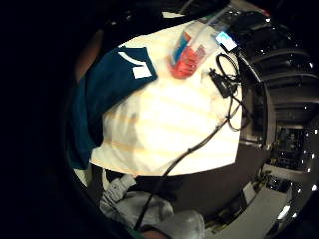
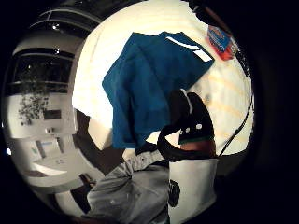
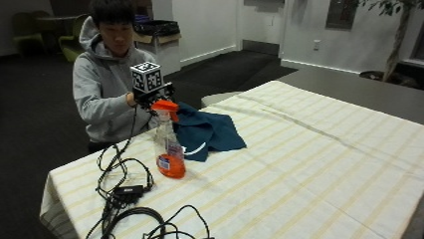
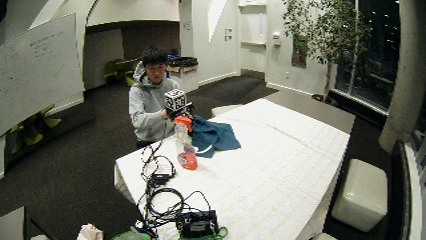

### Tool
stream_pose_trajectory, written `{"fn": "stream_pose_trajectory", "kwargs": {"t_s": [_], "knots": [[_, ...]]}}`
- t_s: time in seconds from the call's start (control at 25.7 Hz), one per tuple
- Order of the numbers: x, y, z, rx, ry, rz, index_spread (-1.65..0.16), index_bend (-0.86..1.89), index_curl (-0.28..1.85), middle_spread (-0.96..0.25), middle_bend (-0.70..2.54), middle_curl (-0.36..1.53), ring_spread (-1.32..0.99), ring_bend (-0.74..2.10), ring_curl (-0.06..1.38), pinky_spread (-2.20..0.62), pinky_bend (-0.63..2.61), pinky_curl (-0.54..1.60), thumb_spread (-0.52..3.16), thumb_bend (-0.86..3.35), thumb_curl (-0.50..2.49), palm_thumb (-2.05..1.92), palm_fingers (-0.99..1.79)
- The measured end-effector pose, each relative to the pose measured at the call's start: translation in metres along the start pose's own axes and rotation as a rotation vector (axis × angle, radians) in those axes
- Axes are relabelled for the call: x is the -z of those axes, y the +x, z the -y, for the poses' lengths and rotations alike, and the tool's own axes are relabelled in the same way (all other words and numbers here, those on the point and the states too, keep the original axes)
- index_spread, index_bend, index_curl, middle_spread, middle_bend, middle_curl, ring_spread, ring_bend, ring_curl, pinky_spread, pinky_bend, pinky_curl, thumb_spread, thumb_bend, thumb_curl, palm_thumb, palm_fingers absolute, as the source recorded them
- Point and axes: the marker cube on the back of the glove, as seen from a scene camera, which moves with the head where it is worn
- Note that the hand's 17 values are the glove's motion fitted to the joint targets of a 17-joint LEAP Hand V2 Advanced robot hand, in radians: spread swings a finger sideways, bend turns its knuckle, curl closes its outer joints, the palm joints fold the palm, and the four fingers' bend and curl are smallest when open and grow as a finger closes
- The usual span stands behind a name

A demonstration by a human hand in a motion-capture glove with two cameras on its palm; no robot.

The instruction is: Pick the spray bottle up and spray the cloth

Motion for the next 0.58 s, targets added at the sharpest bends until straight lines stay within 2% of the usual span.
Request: {"fn": "stream_pose_trajectory", "kwargs": {"t_s": [0.31,0.58], "knots": [[0.02,0.047,-0.017,-0.108,0.054,0.047,-0.33,0.17,0.33,-0.02,0.24,0.3,0.07,0.17,0.12,0.26,0.36,0.29,1.16,0.18,0.29,0.69,0.41],[0.027,0.072,-0.012,-0.238,0.13,0.254,-0.27,0.07,0.29,0.02,0.24,0.32,0.08,0.21,0.15,0.26,0.42,0.32,1.17,0.1,0.28,0.63,0.34]]}}
